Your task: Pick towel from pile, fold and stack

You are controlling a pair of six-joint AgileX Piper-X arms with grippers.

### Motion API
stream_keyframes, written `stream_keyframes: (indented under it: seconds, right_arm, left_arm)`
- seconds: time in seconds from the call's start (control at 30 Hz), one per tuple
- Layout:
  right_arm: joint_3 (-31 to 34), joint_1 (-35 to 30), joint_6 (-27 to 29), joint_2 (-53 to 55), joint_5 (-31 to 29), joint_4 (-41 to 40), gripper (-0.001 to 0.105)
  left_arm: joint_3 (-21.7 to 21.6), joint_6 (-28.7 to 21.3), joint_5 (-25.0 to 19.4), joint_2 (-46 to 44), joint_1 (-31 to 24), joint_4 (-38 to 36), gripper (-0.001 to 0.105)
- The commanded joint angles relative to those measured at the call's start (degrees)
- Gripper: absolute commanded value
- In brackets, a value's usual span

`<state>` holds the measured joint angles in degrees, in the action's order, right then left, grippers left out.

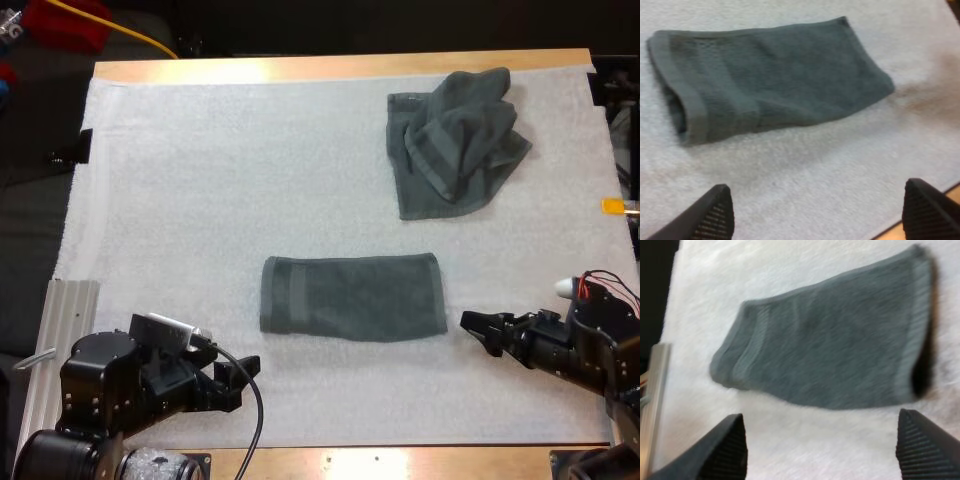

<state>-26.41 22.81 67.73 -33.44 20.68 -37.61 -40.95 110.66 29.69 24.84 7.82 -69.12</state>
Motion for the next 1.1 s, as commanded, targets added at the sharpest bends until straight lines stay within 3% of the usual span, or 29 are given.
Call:
stream_keyframes:
  seconds: [0.0, 0.43, 0.6, 0.73, 0.9, 1.07]
  right_arm:
    - [-0.4, -0.3, 0.8, 0.2, -2.1, -0.7, 0.062]
    - [-2.0, -0.3, 1.4, -13.7, -5.0, 5.2, 0.062]
    - [-5.5, -0.3, 4.9, -21.9, -4.3, 6.7, 0.062]
    - [-7.9, -1.4, 7.6, -28.7, -1.4, 7.9, 0.062]
    - [-9.6, -5.4, 9.2, -37.1, 4.4, 9.4, 0.062]
    - [-9.6, -7.3, 9.8, -44.2, 12.9, 12.5, 0.062]
  left_arm:
    - [-0.4, 0.5, -1.5, -0.1, 0.0, 0.4, 0.068]
    - [-0.4, 1.3, -2.8, 2.1, 0.0, 5.3, 0.068]
    - [-0.3, 1.3, -2.9, 6.7, 0.0, 5.2, 0.068]
    - [-0.3, 1.3, -0.6, 9.7, 0.0, 5.1, 0.068]
    - [-0.3, 1.3, 5.9, 11.1, 0.0, 4.0, 0.068]
    - [-0.3, 1.3, 6.6, 11.1, 0.0, 2.8, 0.068]
